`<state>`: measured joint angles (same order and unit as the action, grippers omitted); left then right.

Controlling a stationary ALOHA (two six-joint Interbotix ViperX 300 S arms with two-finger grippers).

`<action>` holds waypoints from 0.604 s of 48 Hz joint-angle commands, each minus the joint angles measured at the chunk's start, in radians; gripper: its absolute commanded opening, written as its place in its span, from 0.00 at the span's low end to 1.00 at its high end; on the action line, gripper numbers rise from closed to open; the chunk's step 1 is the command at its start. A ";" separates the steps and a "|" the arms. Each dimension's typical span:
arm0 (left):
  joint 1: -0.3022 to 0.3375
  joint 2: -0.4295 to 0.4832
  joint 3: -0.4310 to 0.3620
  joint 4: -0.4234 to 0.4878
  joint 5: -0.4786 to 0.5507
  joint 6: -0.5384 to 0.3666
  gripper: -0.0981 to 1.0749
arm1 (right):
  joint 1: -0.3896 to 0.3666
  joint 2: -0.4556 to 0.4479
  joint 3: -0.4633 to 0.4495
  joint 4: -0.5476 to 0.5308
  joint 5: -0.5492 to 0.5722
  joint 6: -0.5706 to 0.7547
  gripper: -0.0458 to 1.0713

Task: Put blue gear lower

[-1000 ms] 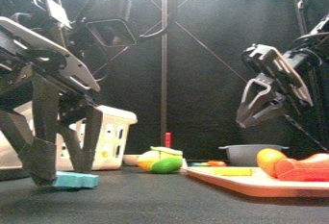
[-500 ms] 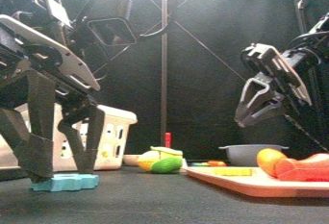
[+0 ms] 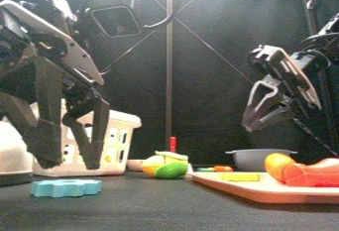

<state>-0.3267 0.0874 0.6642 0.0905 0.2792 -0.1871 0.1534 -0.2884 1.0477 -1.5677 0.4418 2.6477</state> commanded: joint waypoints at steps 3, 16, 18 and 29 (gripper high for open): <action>0.003 -0.038 -0.009 0.002 -0.006 0.000 0.90 | -0.003 -0.009 -0.021 -0.003 -0.002 -0.002 0.60; 0.011 -0.064 -0.011 0.005 -0.011 0.000 0.90 | -0.003 -0.011 -0.031 -0.003 -0.091 -0.006 0.60; 0.015 -0.075 -0.011 0.006 -0.012 0.000 0.90 | -0.003 -0.011 -0.034 -0.009 -0.135 -0.006 0.60; 0.025 -0.163 0.029 0.026 -0.087 0.003 0.90 | -0.012 -0.012 -0.069 -0.101 -0.262 -0.006 0.60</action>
<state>-0.3068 -0.0199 0.6888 0.0997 0.2316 -0.1810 0.1503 -0.2884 1.0124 -1.6322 0.2148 2.6430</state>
